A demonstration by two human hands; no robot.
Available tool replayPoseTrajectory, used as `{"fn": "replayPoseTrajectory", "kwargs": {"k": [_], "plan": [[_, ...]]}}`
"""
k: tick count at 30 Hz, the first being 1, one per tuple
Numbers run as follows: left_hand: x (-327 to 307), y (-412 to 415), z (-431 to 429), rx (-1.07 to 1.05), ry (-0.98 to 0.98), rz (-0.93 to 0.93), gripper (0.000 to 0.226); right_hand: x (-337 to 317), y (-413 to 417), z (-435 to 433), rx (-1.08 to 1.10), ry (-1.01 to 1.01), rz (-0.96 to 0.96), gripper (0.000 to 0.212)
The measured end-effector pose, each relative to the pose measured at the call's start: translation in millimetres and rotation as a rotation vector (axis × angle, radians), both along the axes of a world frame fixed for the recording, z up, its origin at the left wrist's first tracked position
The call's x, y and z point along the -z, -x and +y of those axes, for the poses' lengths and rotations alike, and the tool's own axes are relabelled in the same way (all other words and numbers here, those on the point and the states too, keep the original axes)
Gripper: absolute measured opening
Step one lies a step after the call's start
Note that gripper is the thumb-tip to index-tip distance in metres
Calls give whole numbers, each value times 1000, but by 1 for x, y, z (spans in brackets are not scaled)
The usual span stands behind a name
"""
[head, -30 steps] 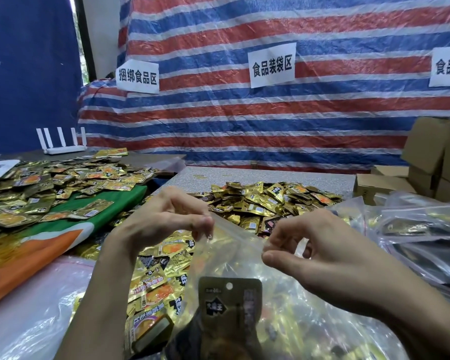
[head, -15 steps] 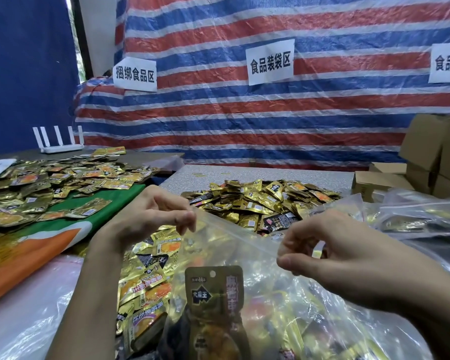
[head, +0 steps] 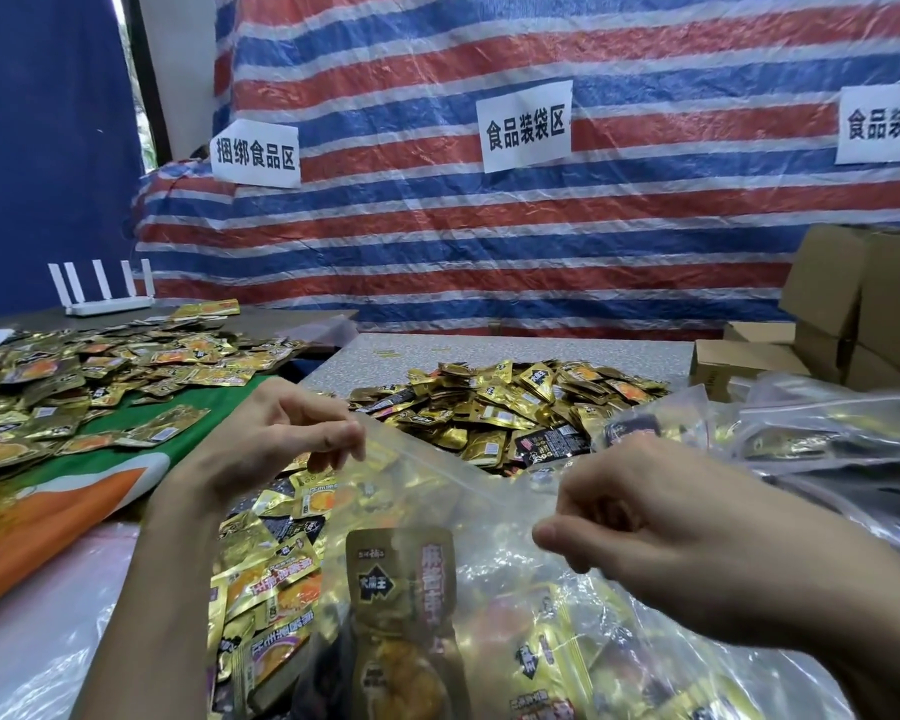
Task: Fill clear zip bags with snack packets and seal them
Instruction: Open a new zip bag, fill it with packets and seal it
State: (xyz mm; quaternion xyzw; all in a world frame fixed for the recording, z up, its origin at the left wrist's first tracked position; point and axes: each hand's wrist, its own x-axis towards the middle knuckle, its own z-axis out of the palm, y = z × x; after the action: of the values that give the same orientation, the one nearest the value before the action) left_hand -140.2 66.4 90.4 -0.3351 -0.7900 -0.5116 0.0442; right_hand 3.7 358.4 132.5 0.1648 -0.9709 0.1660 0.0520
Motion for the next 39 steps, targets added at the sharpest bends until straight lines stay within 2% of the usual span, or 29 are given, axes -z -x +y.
{"fn": "replayPoseTrajectory", "kwargs": {"k": [5, 9, 14, 18, 19, 20, 21, 23, 24, 25, 27, 29, 31, 34, 36, 39], "plan": [[-9, -11, 35, -70, 126, 24, 19, -7, -6, 7, -44, 53, -20, 36], [-21, -14, 86, -174, 110, 221, 20, -16, -9, 29, 72, 210, 10, 42], [-57, 2, 172, -226, 132, 450, 20, -19, -4, 49, 226, 558, 299, 33], [-66, 8, 255, -231, 153, 582, 23, -18, 2, 64, 344, 658, 504, 23], [-59, 5, 273, -183, 104, 530, 19, -18, 4, 68, 355, 668, 519, 21], [-48, 0, 286, -88, 42, 427, 10, -18, 6, 71, 363, 677, 533, 19], [-37, -5, 295, 35, 1, 304, 9, -17, 9, 74, 370, 678, 545, 18], [-14, -6, 299, 146, 19, 222, 35, -15, 16, 76, 356, 664, 527, 15], [-2, -1, 296, 125, 57, 209, 43, -14, 19, 76, 325, 652, 489, 15], [10, 6, 290, 61, 114, 196, 41, -12, 22, 75, 281, 627, 444, 14], [34, 15, 269, -123, 329, 155, 18, -8, 30, 71, 194, 555, 369, 12], [55, 14, 252, -118, 432, 131, 21, -3, 37, 65, 137, 509, 327, 10], [62, 2, 242, -60, 404, 172, 25, 2, 43, 56, 98, 481, 307, 9], [53, -17, 219, -71, 215, 149, 32, 8, 47, 43, 40, 432, 264, 9], [51, -27, 189, -146, 145, 143, 31, 10, 46, 35, -36, 421, 255, 8], [58, -46, 128, -300, 156, 164, 27, 10, 43, 23, -145, 419, 265, 9]]}}
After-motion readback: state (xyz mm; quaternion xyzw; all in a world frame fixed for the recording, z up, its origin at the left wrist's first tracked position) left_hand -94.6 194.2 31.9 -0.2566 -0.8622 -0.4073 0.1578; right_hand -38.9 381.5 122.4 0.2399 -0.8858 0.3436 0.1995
